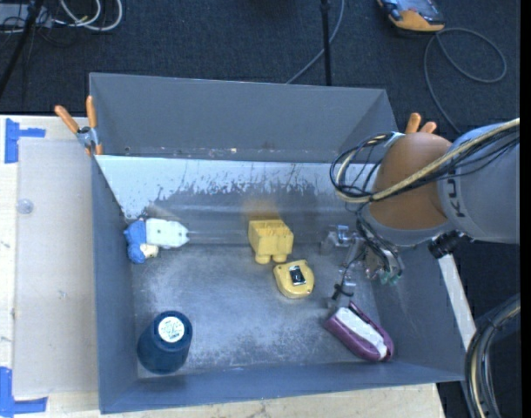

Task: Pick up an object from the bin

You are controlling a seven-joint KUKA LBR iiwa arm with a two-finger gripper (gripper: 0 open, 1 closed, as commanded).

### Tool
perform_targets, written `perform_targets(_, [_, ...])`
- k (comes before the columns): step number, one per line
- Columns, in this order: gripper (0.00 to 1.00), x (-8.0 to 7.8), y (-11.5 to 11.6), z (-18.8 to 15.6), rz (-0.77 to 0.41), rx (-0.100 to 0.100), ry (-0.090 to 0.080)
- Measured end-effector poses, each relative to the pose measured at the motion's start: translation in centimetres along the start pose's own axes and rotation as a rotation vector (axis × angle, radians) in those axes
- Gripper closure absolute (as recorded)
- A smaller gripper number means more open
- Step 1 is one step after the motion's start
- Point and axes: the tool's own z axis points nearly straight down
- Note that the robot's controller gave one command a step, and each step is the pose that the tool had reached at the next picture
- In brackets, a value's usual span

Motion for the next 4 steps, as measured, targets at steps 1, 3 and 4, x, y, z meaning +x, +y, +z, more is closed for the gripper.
perform_targets(1, [0.00, 0.0, 0.0, 0.0, 0.000, 0.000, 0.000])
perform_targets(3, [1.00, -2.6, 5.3, 0.0, 0.228, -0.001, -0.002])
perform_targets(4, [1.00, 0.9, 5.2, -4.2, 0.249, 0.001, 0.012])
